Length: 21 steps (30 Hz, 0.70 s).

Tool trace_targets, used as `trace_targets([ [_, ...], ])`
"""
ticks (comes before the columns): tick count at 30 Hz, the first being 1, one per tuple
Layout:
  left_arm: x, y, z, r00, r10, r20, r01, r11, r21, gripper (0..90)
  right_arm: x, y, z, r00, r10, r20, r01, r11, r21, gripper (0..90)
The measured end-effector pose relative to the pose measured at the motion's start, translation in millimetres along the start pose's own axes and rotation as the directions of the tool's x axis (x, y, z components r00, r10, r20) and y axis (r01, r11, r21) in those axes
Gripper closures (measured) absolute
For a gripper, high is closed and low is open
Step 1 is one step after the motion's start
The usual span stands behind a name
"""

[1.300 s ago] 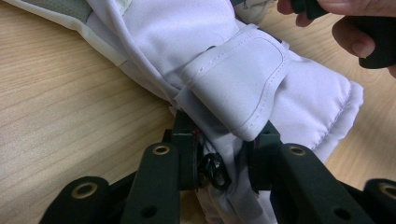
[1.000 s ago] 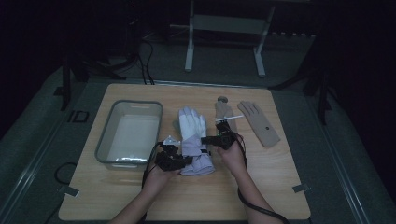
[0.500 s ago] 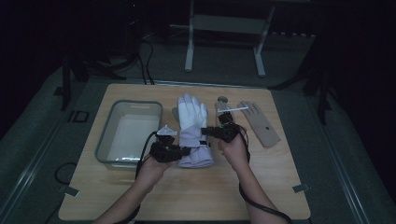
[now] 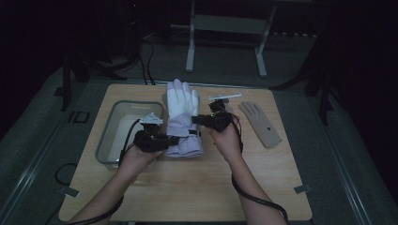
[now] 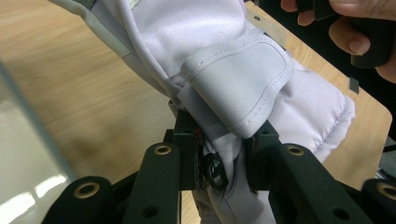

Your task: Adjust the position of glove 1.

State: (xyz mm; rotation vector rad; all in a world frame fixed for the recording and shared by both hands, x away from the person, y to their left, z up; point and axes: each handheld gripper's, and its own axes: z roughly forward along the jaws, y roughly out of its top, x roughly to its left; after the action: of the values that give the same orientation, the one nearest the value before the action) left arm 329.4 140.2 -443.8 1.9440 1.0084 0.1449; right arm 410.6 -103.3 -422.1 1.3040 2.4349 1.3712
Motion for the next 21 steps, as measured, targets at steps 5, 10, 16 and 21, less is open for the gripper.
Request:
trace_targets([
  [5,11.8,1.2,-17.8,0.9997,0.002,-0.024,-0.003,1.0,0.0,72.3,14.3,14.0,11.1,0.9997,-0.019,-0.014,0.019,1.0,0.001,78.3],
  [10,26.7,-0.8,-37.1,0.9988,-0.006,-0.049,0.006,1.0,0.0,72.3,30.5,26.3,28.0,0.9991,-0.031,-0.028,0.031,0.999,0.006,78.3],
  [16,45.2,-1.6,-63.9,0.9955,-0.017,-0.093,0.019,0.9997,0.018,72.2,53.1,40.7,51.7,0.9977,-0.046,-0.049,0.047,0.999,0.008,78.3],
  [21,64.1,-2.2,-85.6,0.9943,-0.028,-0.103,0.029,0.9995,0.015,72.2,72.1,56.8,69.9,0.9961,-0.058,-0.067,0.059,0.998,0.017,78.3],
])
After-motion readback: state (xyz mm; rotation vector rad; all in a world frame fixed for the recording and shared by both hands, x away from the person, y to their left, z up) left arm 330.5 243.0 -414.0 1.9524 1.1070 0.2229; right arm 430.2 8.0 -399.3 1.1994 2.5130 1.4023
